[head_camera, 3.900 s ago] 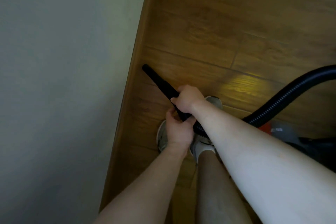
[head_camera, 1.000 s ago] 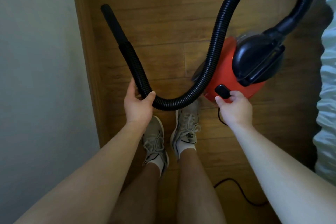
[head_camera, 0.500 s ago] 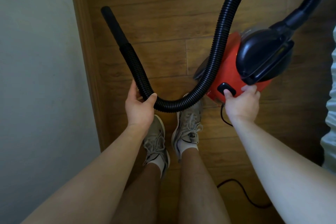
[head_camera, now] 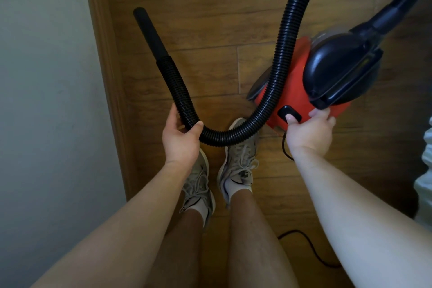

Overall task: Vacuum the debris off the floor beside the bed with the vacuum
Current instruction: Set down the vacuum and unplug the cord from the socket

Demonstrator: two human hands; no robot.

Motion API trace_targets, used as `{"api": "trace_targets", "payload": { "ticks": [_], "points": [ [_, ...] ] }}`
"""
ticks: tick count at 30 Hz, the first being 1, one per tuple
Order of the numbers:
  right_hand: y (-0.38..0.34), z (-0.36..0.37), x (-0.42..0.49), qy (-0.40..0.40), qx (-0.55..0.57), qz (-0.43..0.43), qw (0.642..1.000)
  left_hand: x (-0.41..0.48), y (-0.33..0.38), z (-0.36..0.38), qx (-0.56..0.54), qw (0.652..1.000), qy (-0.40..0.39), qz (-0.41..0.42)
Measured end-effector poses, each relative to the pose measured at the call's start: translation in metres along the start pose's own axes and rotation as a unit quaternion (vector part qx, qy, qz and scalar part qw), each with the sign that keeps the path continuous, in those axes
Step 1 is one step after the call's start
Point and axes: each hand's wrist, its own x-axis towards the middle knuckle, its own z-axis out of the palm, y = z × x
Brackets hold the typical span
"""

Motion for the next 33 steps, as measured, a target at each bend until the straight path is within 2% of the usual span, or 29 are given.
{"api": "trace_targets", "payload": {
  "ticks": [4, 14, 33],
  "points": [
    [0.001, 0.005, 0.002, 0.009, 0.008, 0.009, 1.000, 0.001, -0.001, 0.004, 0.008, 1.000, -0.009, 0.001],
    [0.010, 0.004, -0.003, 0.009, 0.020, -0.039, 0.999, 0.000, 0.002, 0.006, 0.006, 1.000, -0.002, 0.005],
    [0.004, 0.003, -0.006, 0.002, 0.023, -0.018, 1.000, 0.010, 0.013, 0.007, 0.020, 1.000, 0.000, 0.005]
  ]
}}
